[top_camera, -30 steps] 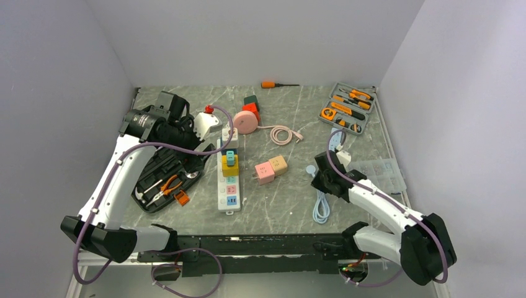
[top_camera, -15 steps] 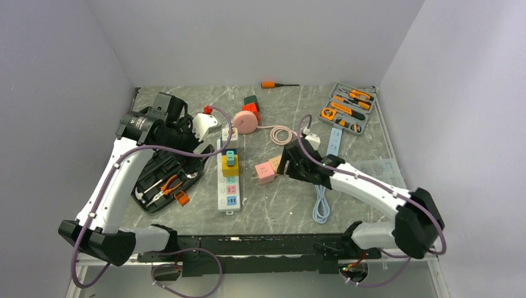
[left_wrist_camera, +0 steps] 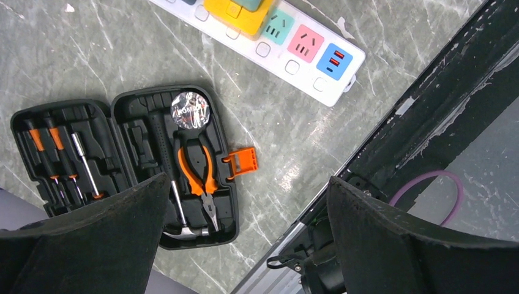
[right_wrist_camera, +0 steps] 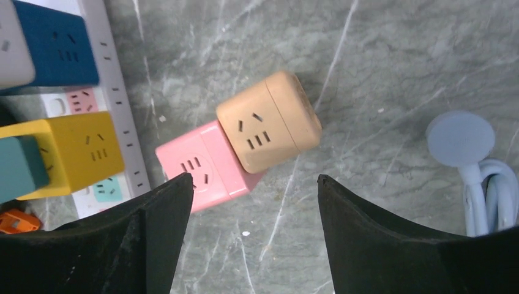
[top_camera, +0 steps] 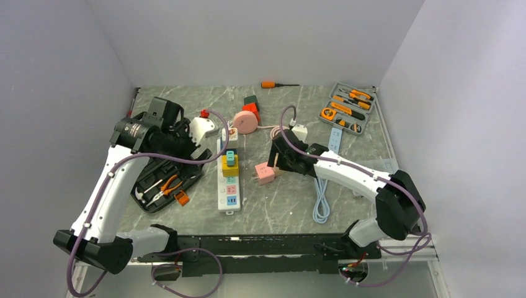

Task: Pull the plug off the socket
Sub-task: Move the socket to the center of the board, then remove the plug from the socket.

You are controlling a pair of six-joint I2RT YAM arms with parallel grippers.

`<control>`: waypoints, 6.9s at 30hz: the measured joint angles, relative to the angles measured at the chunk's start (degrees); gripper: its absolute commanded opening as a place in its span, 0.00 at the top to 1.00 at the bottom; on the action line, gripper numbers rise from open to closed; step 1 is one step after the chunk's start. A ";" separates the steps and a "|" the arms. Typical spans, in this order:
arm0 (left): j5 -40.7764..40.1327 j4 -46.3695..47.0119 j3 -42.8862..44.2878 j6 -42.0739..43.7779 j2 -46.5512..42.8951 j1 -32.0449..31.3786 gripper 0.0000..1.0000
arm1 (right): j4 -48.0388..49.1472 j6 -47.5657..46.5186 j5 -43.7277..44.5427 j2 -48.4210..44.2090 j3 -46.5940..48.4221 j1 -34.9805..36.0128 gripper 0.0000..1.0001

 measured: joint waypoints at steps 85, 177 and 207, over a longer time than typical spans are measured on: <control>9.33 11.02 -16.94 10.54 -25.70 0.04 0.01 | 17.73 -28.44 -9.11 -5.55 -18.23 -0.66 0.04; 11.41 39.17 -33.92 70.38 -22.05 -27.71 0.84 | 4.13 -38.75 -53.20 -11.93 4.13 7.08 1.00; 10.56 43.39 -35.63 69.37 -23.41 -30.14 1.00 | 8.72 -38.56 -48.57 -21.57 -2.99 8.00 1.00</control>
